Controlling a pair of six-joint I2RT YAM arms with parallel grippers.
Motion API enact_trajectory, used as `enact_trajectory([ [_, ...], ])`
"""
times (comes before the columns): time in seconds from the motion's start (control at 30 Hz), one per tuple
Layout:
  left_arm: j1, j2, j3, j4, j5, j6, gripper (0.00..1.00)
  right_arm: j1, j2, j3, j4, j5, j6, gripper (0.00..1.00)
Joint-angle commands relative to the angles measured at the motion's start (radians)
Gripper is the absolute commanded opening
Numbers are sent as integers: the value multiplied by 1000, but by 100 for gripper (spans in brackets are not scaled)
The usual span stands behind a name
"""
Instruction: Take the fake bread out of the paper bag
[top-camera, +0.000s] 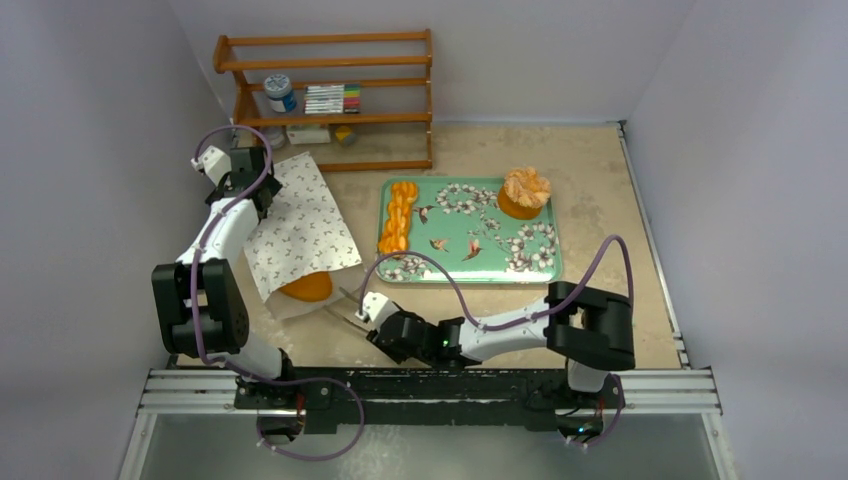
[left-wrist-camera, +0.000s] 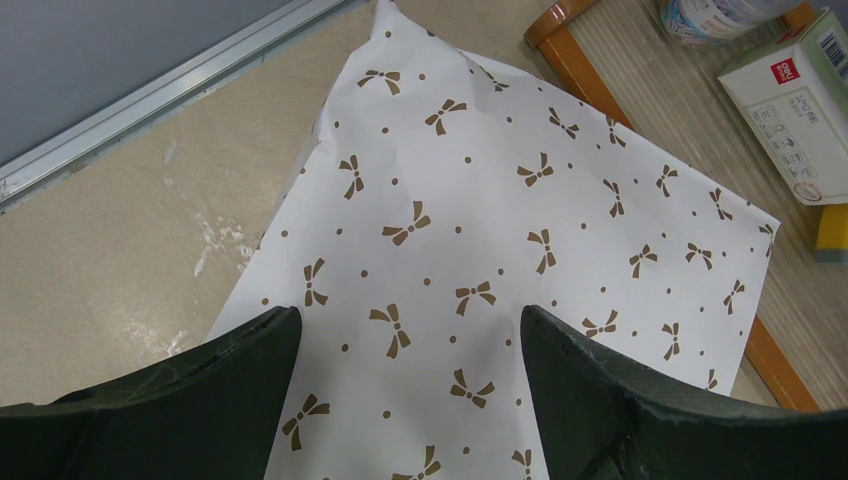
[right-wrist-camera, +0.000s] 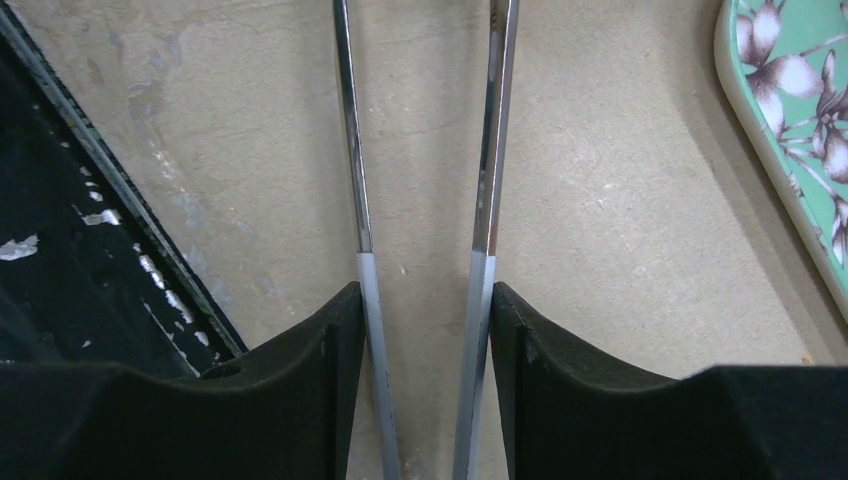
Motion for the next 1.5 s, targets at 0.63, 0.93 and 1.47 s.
enact_trajectory([
  [0.63,-6,-23,27,13,4,-6,81,-14,-59,54,54,-111,-2,51],
  [0.93,-13,-26,30,7,-2,-6,81,-103,-103,50,64,-250,57,51],
  [1.47,-19,-26,40,6,-3,-6,81,-208,-110,35,54,-430,131,51],
])
